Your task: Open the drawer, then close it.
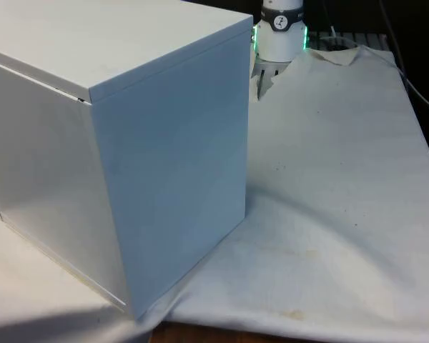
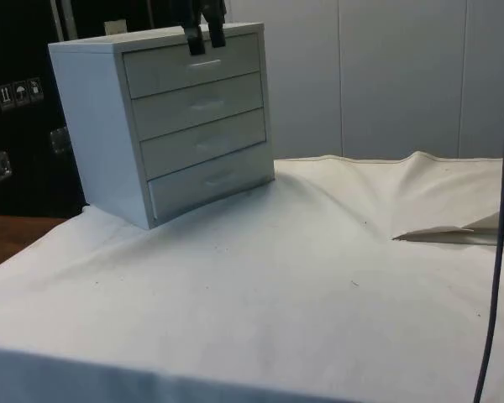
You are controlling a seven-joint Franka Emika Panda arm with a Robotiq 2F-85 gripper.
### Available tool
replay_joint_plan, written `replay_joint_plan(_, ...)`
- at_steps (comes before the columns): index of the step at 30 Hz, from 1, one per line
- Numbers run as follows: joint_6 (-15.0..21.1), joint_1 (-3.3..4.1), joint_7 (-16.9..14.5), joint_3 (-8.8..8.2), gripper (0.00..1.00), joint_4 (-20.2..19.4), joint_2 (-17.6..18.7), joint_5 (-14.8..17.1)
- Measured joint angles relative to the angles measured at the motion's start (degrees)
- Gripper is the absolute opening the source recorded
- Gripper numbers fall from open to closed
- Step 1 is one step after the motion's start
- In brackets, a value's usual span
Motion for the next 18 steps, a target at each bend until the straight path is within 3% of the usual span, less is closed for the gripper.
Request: replay_joint_plan(18,0.1,-0.29,-3.9,-2.06,1.00,-2.1,-1.4,-3.4)
